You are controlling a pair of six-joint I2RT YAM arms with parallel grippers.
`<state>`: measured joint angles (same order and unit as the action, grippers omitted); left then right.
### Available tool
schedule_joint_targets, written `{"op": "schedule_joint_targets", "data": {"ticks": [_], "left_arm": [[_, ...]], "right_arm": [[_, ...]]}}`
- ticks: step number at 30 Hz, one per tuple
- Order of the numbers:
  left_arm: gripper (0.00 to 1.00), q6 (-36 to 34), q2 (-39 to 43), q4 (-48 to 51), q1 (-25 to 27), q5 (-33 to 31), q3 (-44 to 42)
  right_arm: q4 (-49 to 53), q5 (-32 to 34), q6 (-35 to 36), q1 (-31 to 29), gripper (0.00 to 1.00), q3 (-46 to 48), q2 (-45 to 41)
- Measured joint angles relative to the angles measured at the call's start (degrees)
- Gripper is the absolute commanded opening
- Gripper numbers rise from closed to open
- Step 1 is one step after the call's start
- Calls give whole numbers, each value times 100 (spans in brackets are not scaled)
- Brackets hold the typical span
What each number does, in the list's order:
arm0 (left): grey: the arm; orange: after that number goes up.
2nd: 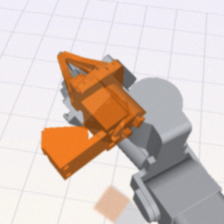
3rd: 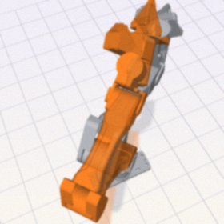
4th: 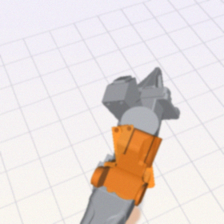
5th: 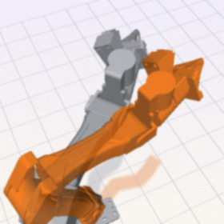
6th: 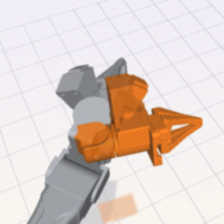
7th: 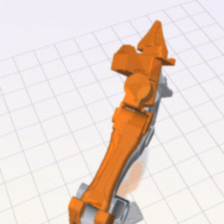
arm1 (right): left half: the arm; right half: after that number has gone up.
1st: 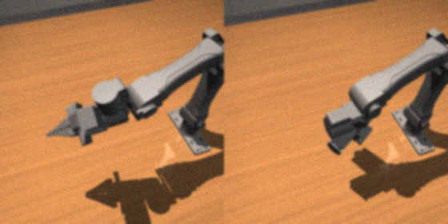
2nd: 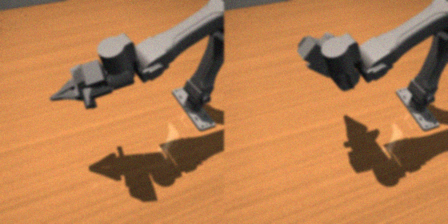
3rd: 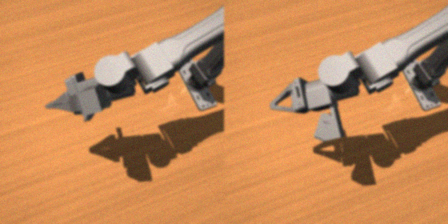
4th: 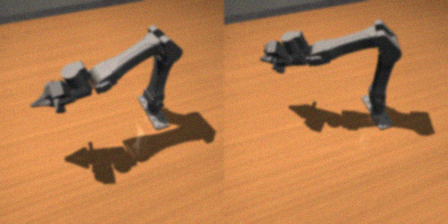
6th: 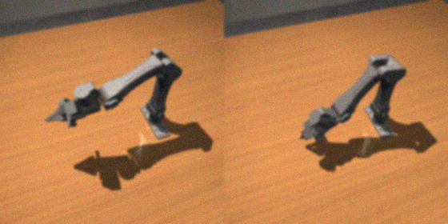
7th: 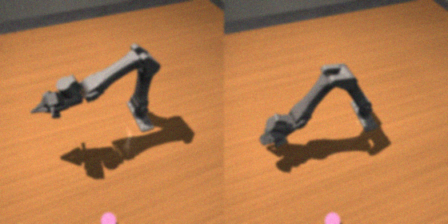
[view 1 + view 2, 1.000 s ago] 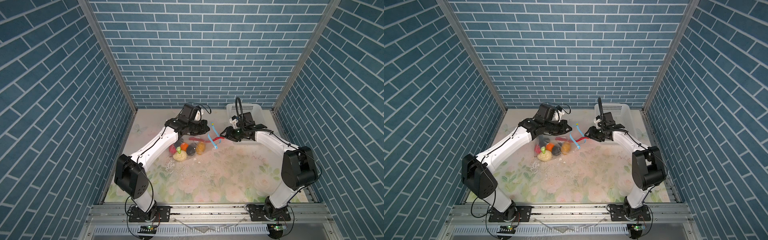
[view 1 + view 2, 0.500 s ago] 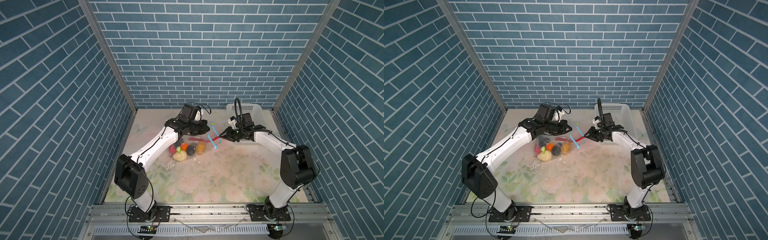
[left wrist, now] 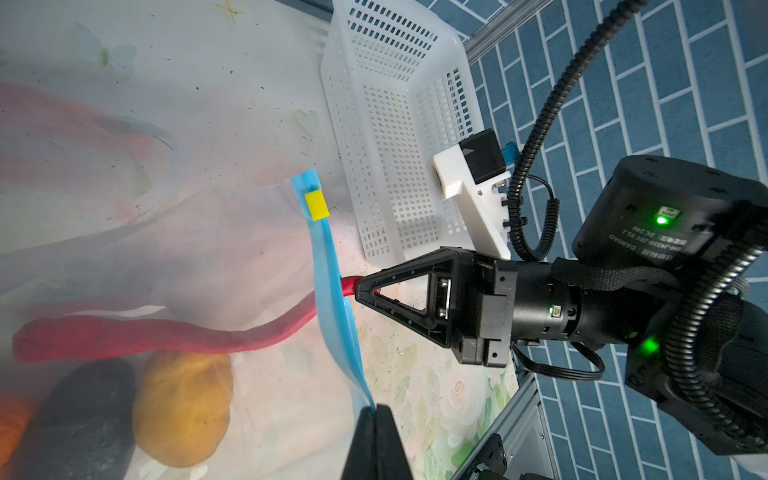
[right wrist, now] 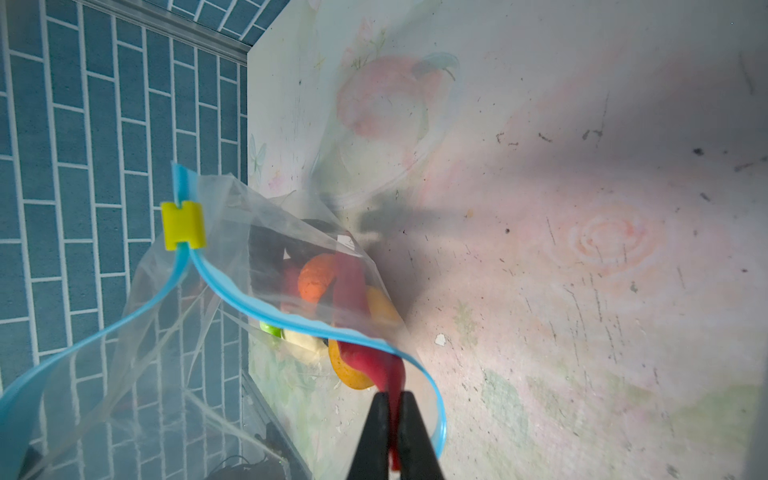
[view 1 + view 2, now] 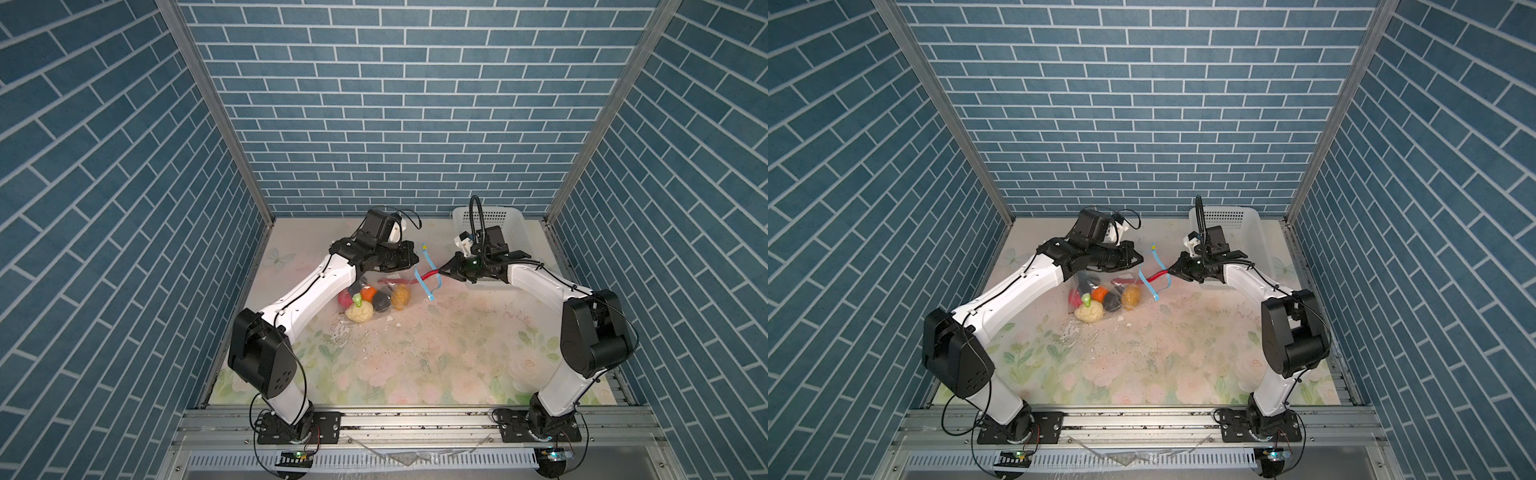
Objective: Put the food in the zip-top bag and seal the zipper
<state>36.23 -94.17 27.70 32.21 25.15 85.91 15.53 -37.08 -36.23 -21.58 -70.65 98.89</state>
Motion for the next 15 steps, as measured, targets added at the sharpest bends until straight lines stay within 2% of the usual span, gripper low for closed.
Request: {"op": "schedule_joint_targets", "data": {"ticks": [15], "left_arm": [[2,0,57,-63,-35,0,-63]], "right_arm": [[-527,-214,-302,0,7,310,-376]]}}
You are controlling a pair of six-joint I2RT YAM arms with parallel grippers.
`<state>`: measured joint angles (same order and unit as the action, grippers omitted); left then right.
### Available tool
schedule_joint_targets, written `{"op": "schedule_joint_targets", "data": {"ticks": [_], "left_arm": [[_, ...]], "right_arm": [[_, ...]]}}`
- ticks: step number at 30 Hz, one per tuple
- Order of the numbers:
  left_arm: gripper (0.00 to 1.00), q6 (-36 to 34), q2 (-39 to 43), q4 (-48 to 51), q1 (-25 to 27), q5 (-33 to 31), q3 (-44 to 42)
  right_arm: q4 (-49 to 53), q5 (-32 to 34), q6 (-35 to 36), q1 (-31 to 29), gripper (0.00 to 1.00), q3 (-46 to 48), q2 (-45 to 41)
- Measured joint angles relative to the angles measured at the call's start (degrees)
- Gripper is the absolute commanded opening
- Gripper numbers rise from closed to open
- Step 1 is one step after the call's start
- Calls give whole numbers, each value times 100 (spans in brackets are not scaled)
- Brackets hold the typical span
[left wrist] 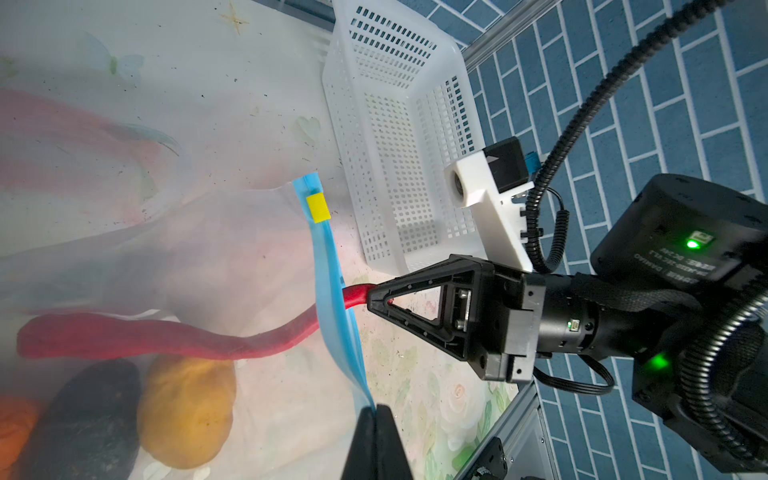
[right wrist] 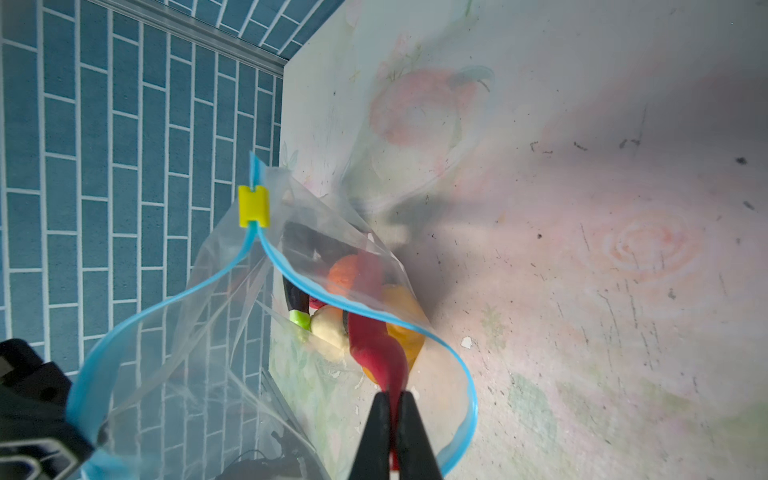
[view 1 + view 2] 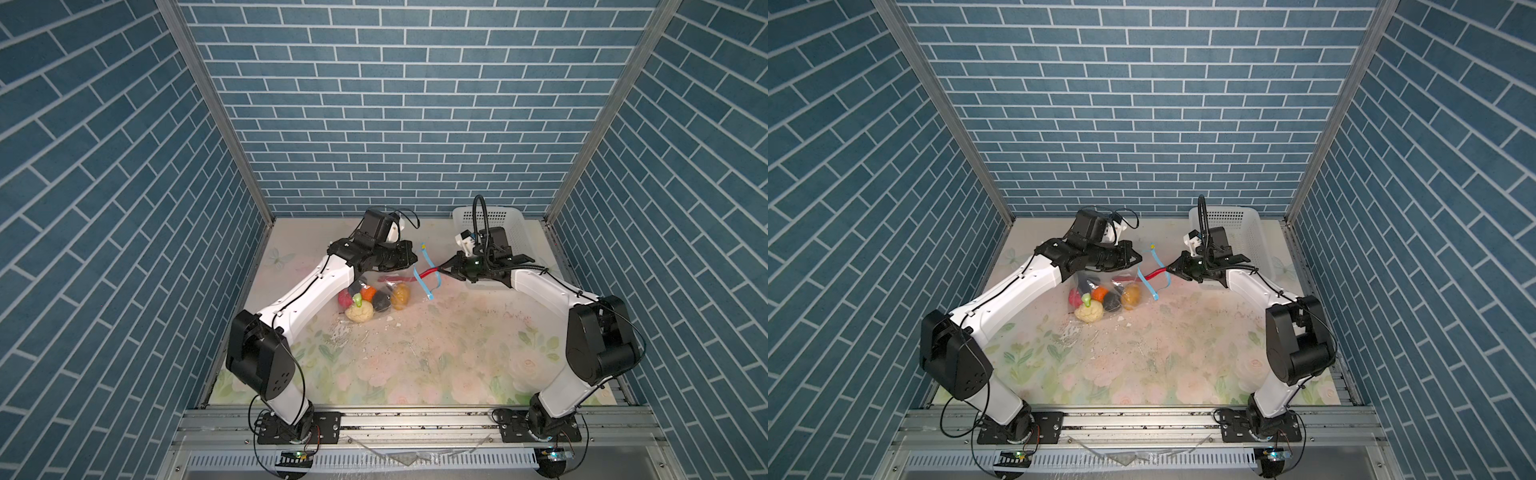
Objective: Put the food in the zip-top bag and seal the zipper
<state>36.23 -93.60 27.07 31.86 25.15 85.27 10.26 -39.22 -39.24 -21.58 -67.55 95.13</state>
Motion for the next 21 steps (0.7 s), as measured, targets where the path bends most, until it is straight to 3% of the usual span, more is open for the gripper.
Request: {"op": "schedule_joint_targets", "data": {"ticks": [10,21], "left_arm": [[3,2,7,-2,-2,0,-35],[3,7,7,-2,-2,0,-35]], "right_arm": [[-590,-118,-354,-57,6,216,-297],[-2006,44,-898,-699,6,308,7]]}}
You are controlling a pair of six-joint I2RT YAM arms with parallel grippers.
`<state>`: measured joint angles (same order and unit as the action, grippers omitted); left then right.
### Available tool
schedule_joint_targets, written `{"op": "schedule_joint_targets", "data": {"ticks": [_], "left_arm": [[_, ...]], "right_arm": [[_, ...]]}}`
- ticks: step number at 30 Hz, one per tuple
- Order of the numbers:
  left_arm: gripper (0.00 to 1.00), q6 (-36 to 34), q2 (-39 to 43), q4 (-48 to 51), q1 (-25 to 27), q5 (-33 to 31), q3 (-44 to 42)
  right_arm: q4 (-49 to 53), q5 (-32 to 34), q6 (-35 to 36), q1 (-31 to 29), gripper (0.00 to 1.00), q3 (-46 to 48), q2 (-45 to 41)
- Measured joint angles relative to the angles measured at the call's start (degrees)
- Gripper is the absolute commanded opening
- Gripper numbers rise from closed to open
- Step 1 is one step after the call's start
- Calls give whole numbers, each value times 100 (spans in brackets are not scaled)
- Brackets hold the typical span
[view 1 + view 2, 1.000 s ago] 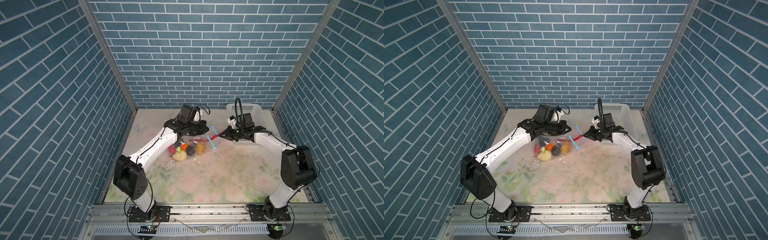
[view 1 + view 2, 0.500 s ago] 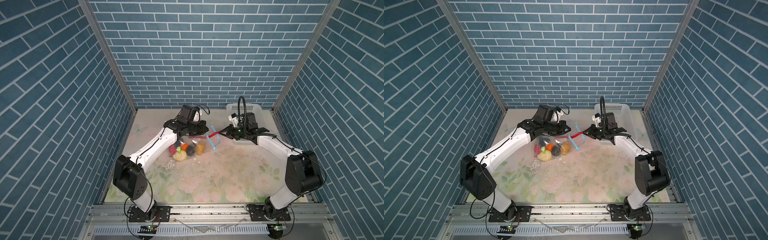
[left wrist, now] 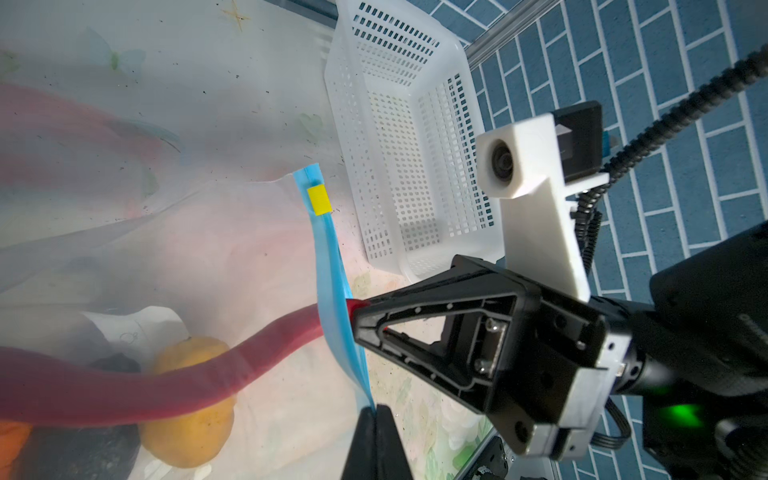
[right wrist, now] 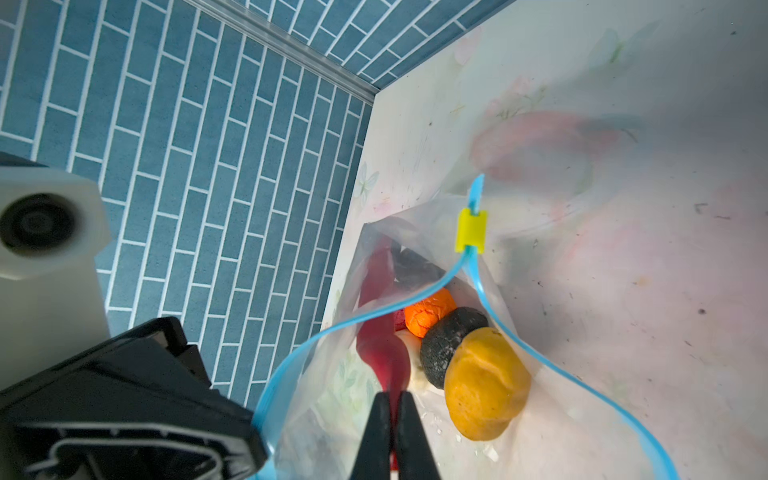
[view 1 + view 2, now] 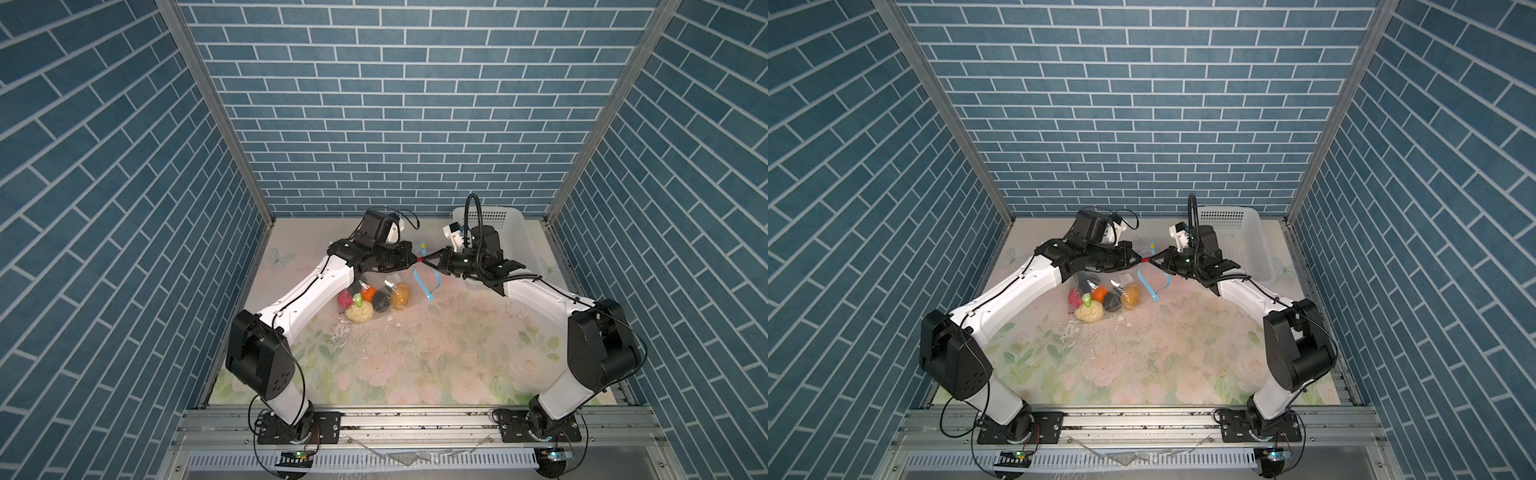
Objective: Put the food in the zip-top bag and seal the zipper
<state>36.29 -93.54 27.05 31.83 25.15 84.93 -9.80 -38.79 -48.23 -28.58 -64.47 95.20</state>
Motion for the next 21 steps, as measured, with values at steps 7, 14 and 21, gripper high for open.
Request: {"op": "schedule_joint_targets", "data": {"ticks": [7,14,21], "left_arm": [[3,0,33,0,0,0,-2],[3,4,157,-2,0,0,-13],[3,17,184,-48,0,0,-57]], "right_arm": [[-828,236,-254,-162,6,199,343],[-1276,354,-396,-267,6,251,564],[-1563,391,-424,-387,7,251,752]]}}
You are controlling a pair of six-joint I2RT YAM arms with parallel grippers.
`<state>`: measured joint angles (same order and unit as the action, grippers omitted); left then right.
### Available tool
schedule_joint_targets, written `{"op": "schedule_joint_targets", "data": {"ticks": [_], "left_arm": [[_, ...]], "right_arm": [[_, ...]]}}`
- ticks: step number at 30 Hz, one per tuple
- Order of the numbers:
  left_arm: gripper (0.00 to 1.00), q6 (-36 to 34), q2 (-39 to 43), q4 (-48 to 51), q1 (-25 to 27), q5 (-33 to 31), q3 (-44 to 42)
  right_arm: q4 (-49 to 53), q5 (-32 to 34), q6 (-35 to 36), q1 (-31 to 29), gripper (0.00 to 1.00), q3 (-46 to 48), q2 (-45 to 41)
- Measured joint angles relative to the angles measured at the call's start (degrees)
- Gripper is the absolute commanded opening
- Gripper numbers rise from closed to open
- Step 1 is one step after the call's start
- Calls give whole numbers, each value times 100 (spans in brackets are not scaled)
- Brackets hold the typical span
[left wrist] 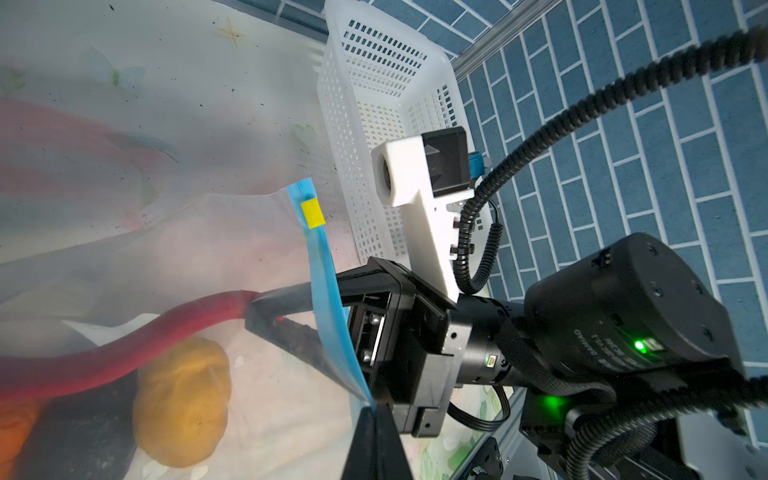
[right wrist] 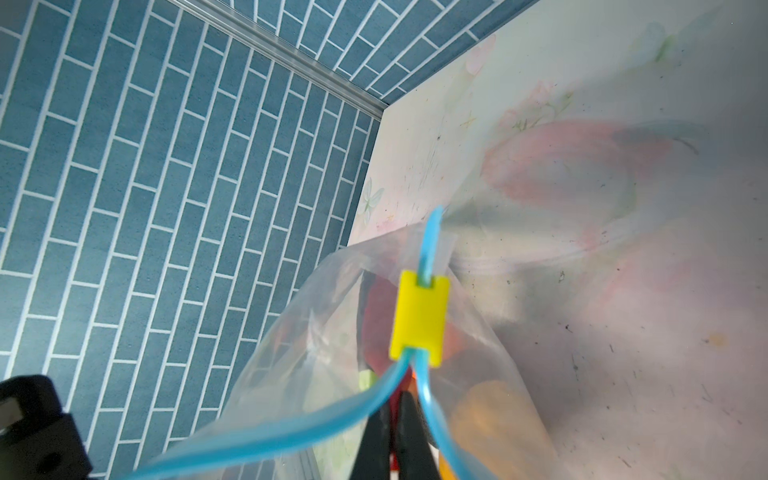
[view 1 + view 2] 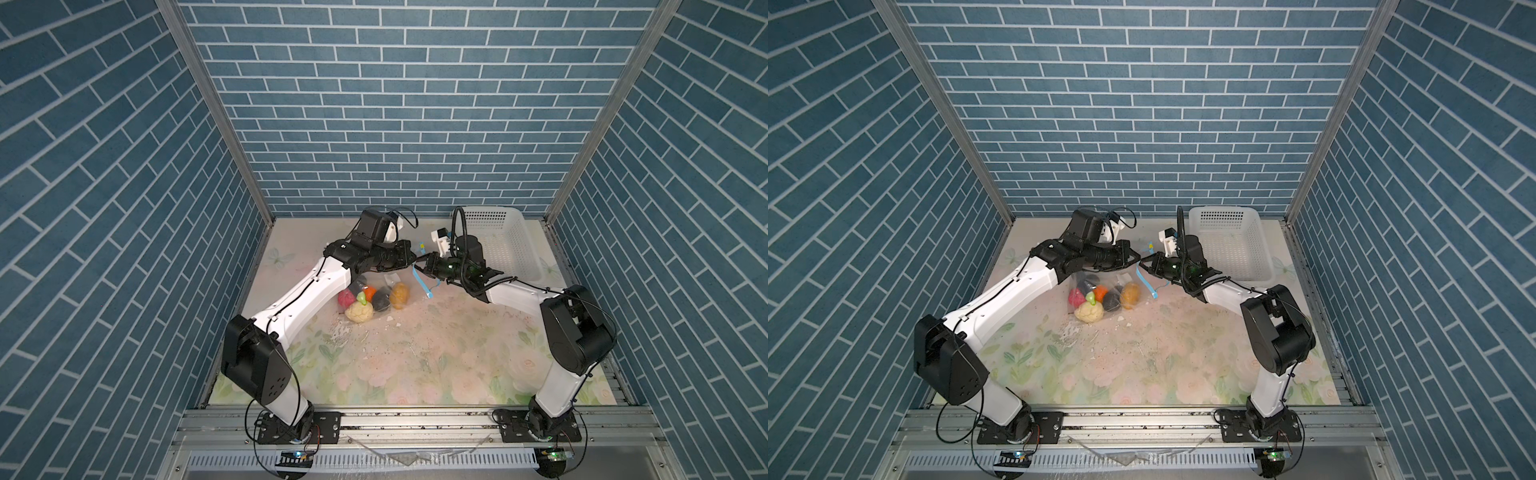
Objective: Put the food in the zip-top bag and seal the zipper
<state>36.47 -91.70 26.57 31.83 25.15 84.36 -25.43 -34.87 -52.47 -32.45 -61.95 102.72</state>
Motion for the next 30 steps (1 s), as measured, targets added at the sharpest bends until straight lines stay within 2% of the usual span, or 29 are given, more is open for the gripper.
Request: {"op": "schedule_joint_targets", "data": {"ticks": [8,14,18,21,26,30], "left_arm": [[3,15,7,-66,0,0,-55],[3,20,9,-79,0,2,-74],[3,20,9,-79,0,-2,-74],[3,17,9,-79,0,-2,-74],[3,17,9,-76,-4,-2,-74],[3,17,9,-76,-28,-2,-74]], "right_arm": [[-81,17,-22,-94,8,0,166],[-127,15,-22,-144,12,0,275],[-116,17,-24,-164,19,0,306],[-48,20,-9,-164,30,0,291],[487,111,166,-164,44,0,35],[1233,280,555,-155,49,-31,-407]]}}
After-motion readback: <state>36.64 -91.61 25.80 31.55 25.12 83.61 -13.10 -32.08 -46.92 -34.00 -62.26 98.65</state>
